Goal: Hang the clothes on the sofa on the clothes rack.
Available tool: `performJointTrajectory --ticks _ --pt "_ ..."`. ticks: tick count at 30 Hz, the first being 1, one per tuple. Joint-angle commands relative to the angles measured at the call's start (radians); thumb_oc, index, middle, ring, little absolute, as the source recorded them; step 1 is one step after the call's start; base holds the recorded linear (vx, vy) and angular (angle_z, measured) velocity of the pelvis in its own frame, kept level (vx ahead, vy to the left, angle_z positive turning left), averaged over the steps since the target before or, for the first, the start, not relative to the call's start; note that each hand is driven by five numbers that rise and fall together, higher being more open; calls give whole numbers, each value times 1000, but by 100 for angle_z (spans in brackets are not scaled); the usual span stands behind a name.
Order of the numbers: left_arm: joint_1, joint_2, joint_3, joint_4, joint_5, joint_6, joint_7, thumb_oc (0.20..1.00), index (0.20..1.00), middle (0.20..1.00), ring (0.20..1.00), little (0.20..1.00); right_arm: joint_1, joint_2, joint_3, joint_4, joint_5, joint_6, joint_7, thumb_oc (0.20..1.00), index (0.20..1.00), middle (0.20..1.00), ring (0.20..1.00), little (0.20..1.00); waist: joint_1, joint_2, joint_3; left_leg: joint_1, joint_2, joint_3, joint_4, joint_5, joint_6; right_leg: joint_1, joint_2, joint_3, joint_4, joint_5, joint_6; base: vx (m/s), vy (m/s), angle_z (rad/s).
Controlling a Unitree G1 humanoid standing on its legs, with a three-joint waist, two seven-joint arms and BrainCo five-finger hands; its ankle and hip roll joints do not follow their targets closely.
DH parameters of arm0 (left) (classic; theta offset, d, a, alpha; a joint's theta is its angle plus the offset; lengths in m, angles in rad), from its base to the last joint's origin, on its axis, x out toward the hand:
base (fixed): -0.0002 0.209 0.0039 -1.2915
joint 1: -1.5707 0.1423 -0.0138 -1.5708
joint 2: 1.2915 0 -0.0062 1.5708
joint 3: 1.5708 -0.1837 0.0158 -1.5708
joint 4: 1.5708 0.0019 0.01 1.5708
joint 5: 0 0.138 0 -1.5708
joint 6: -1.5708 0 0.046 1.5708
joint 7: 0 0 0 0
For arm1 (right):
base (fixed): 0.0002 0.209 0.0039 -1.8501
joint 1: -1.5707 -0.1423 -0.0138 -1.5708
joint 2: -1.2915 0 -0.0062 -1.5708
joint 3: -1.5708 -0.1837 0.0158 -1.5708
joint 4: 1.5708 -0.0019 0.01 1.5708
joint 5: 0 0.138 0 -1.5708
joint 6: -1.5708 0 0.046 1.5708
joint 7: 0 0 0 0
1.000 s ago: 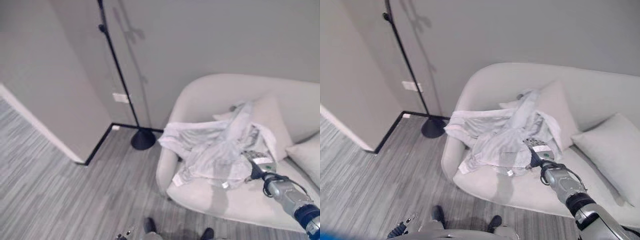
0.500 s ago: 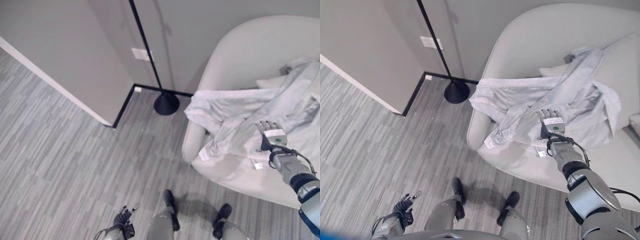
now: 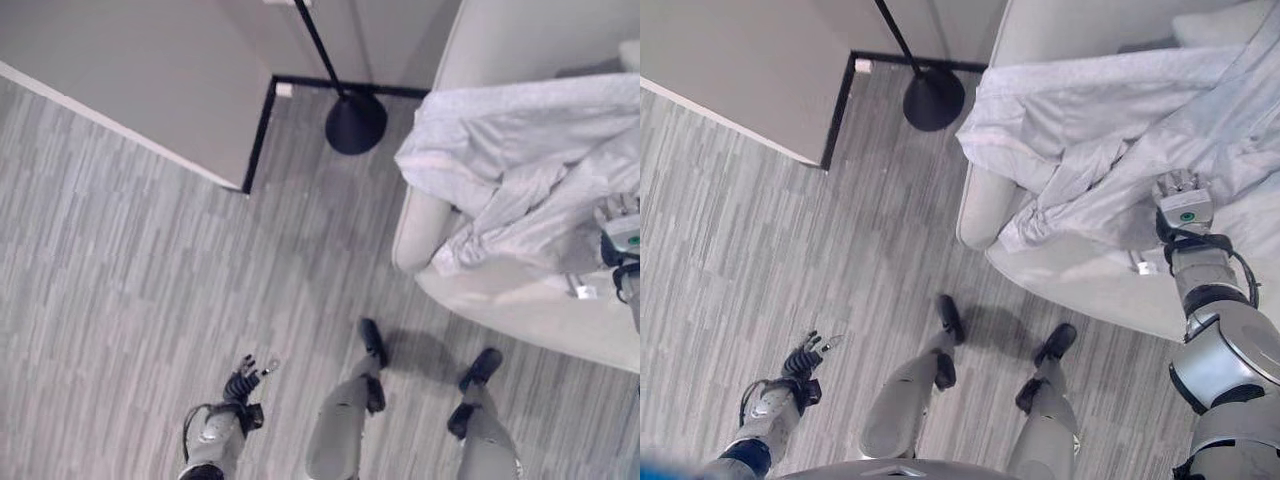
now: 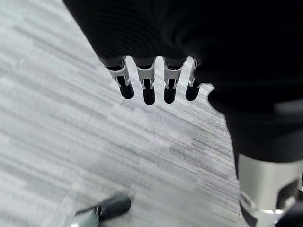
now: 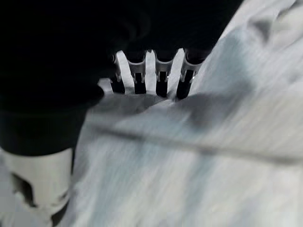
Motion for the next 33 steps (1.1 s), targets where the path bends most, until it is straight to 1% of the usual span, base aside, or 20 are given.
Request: performJointTrajectory --ticks 1,6,9,10,12,13,14,15,16,17,18,19,20,22,23,24,28,31,32,33 --pt "-28 55 -3 -8 -24 -37 41 1000 1000 1000 1000 1000 -79 -45 54 18 -27 17 1 1000 1000 1000 1000 1000 3 -54 23 -179 47 -59 164 -10 -142 55 -92 -1 -10 7 88 7 19 -4" --pt "-66 58 -9 -45 -27 -50 63 1000 1000 1000 1000 1000 -55 -1 29 27 14 18 13 1000 1000 1000 1000 1000 -5 -62 37 -253 40 -59 167 -11 -134 -19 -109 4 7 19 97 2 21 -7" --pt "-77 63 -16 -73 -27 -52 63 1000 1000 1000 1000 1000 -25 39 22 16 21 14 28 1000 1000 1000 1000 1000 -11 -67 44 -274 38 -61 175 -16 -130 -38 -115 -1 16 22 99 -3 -2 -2" --pt "-84 67 -25 -104 -23 -56 62 1000 1000 1000 1000 1000 4 76 21 1 28 8 47 1000 1000 1000 1000 1000 -17 -67 54 -283 33 -64 179 -20 -128 -46 -117 -2 20 24 100 -6 -2 7" --pt "-84 74 -30 -127 -18 -55 62 1000 1000 1000 1000 1000 31 113 18 -6 29 4 68 1000 1000 1000 1000 1000 -20 -70 59 -290 29 -68 182 -25 -126 -53 -120 -4 23 25 101 -6 -9 7" --pt "-83 75 -30 -128 -18 -55 62 1000 1000 1000 1000 1000 31 113 18 -6 29 4 68 1000 1000 1000 1000 1000 -20 -71 59 -290 29 -68 182 -25 -126 -53 -120 -4 23 24 102 0 0 0" --pt "-86 79 -27 -153 -17 -59 65 1000 1000 1000 1000 1000 58 143 11 3 28 5 91 520 520 520 520 520 -23 -69 64 -296 25 -70 185 -28 -125 -59 -121 -5 26 28 102 -7 -2 3" --pt "-85 79 -27 -154 -17 -59 65 1000 1000 1000 1000 1000 59 144 11 3 28 5 91 520 520 520 520 520 -23 -70 64 -296 25 -70 185 -28 -124 -59 -121 -5 26 28 102 -14 -9 5" --pt "-84 80 -25 -160 -14 -59 68 1000 1000 1000 1000 1000 84 177 2 15 32 4 114 200 200 200 200 200 -24 -69 68 -298 24 -72 187 -31 -123 -62 -123 -5 28 29 102 -13 -8 4" --pt "-83 76 -21 -163 -11 -59 69 1000 1000 1000 1000 1000 99 205 -14 27 48 10 120 200 200 200 200 200 -28 -67 72 -301 24 -71 192 -34 -122 -64 -124 -5 30 30 101 -27 11 4" --pt "-79 66 -16 -152 -3 -55 80 1000 1000 1000 1000 1000 119 261 -50 52 89 18 126 200 200 200 200 200 -30 -68 76 -301 24 -69 203 -39 -119 -67 -125 -3 32 33 101 -20 17 5" --pt "-79 67 -16 -151 -2 -55 81 1000 1000 1000 1000 1000 119 264 -50 54 90 18 124 200 200 200 200 200 -29 -70 76 -301 24 -68 204 -40 -119 -67 -125 -2 32 33 101 -26 25 4" --pt "-83 48 -9 -120 15 -45 93 1000 1000 1000 1000 1000 153 331 -79 90 128 26 128 200 200 200 200 200 -31 -72 77 -297 25 -68 210 -45 -115 -62 -123 -1 32 33 100 -17 7 3" --pt "-85 31 -1 -83 29 -37 105 1000 1000 1000 1000 1000 183 388 -110 112 159 36 122 200 200 200 200 200 -34 -73 74 -288 25 -67 213 -50 -111 -55 -121 0 36 32 98 0 0 0" --pt "-85 33 -1 -81 30 -38 105 1000 1000 1000 1000 1000 184 391 -110 114 159 37 120 200 200 200 200 200 -34 -75 74 -287 25 -67 213 -51 -111 -54 -121 0 35 32 98 0 0 0" --pt "-83 18 10 -46 43 -33 121 1000 1000 1000 1000 1000 210 429 -147 118 198 40 101 200 200 200 200 200 -40 -83 67 -265 26 -64 215 -57 -108 -36 -118 -2 38 33 97 0 0 0" --pt "-72 20 27 -27 71 -30 139 1000 1000 1000 1000 1000 265 447 -221 86 288 30 49 200 200 200 200 200 -54 -110 50 -197 31 -61 211 -68 -105 18 -111 -7 41 32 92 -8 -22 3" --pt "-64 23 37 -27 68 -32 147 1000 1000 1000 1000 1000 279 434 -321 45 439 0 13 200 200 200 200 200 -67 -129 38 -147 38 -62 207 -74 -105 60 -103 -15 39 31 87 -19 -44 3" --pt "-64 24 36 -27 68 -31 147 1000 1000 1000 1000 1000 280 434 -321 44 441 0 12 200 200 200 200 200 -66 -129 40 -144 37 -62 206 -74 -105 63 -103 -15 38 31 87 -18 -60 0" --pt "-56 27 39 -37 62 -30 150 1000 1000 1000 1000 1000 279 425 -388 8 566 -28 -8 200 200 200 200 200 -73 -142 27 -114 44 -63 197 -74 -105 91 -95 -20 36 29 85 -18 -64 -4"
